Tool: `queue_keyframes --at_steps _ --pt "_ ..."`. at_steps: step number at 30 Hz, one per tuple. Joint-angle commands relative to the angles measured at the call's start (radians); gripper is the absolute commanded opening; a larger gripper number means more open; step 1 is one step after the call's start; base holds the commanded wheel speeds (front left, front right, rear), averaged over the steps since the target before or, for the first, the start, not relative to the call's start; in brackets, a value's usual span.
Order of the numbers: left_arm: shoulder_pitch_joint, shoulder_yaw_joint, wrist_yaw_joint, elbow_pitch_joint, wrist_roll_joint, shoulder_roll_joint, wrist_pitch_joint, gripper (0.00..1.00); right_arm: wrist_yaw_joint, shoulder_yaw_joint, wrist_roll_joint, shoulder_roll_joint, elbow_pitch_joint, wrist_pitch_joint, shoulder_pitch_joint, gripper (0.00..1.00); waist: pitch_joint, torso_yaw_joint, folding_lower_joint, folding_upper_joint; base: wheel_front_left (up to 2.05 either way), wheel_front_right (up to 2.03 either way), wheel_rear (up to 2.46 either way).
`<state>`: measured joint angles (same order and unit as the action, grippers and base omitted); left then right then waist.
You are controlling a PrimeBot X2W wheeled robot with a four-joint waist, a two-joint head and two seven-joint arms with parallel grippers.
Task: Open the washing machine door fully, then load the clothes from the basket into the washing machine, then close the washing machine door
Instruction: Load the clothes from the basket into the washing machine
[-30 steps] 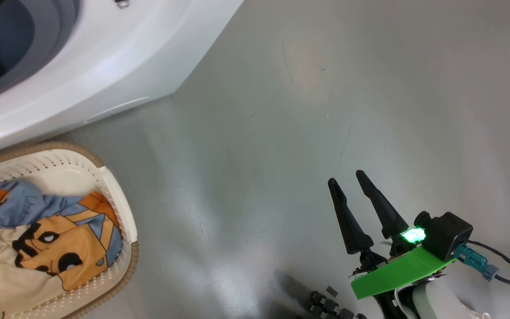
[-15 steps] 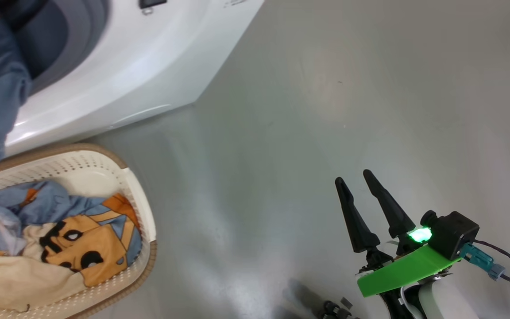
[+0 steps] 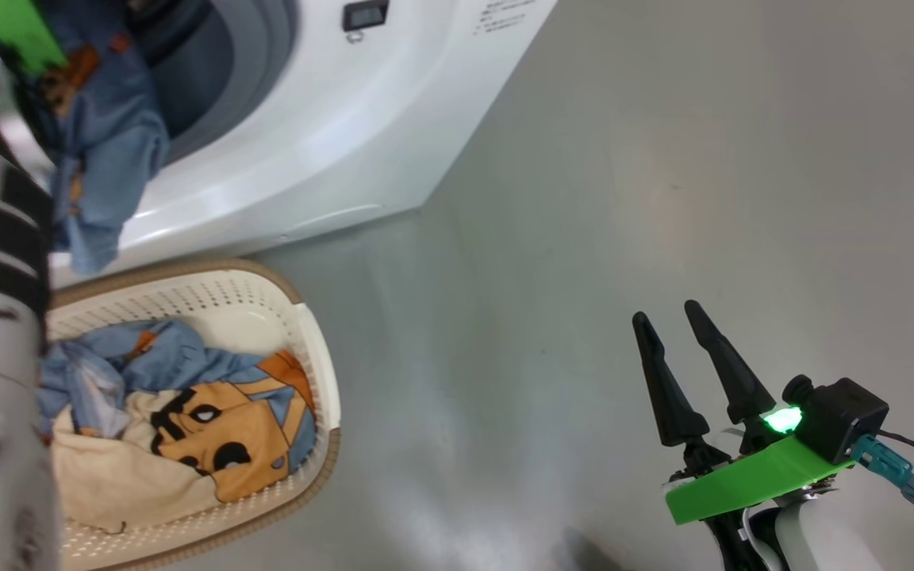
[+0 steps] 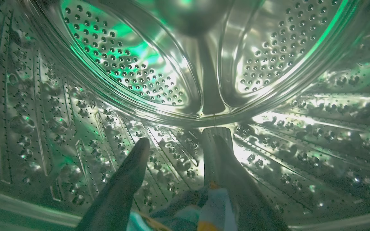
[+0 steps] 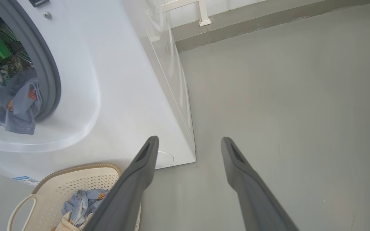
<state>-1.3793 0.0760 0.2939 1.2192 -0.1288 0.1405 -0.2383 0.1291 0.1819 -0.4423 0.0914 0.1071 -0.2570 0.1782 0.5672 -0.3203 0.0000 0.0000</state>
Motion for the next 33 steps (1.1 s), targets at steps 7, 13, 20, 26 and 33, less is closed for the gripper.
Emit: queue_keyframes --at_steps 7,13,20,26,33 --pt "0.151 0.010 -0.035 -0.118 -0.016 -0.022 -0.022 1.00 0.002 -0.011 0.018 0.012 -0.027 -0.005 -0.051 1.00 -0.081 0.077 0.0000 0.0000 0.00 0.00 0.00" --pt "0.320 0.030 -0.039 -0.319 -0.017 -0.051 -0.023 1.00 0.002 -0.031 0.033 0.020 -0.037 -0.005 -0.063 1.00 -0.104 0.121 0.0000 0.0000 0.00 0.00 0.00" --pt "0.658 0.056 -0.001 -0.686 -0.004 -0.066 -0.023 1.00 0.002 -0.053 0.045 0.026 -0.045 -0.005 -0.080 1.00 -0.128 0.167 0.0000 0.0000 0.00 0.00 0.00" --pt "0.906 0.086 0.024 -0.918 0.007 -0.053 0.019 1.00 0.002 -0.056 0.051 0.040 -0.051 -0.005 -0.078 1.00 -0.124 0.190 0.0000 0.0000 0.00 0.00 0.00" --pt "1.107 0.086 0.050 -1.089 -0.004 -0.043 0.033 1.00 0.002 -0.062 0.063 0.062 -0.062 -0.005 -0.074 1.00 -0.122 0.206 0.0000 0.0000 0.00 0.00 0.00"
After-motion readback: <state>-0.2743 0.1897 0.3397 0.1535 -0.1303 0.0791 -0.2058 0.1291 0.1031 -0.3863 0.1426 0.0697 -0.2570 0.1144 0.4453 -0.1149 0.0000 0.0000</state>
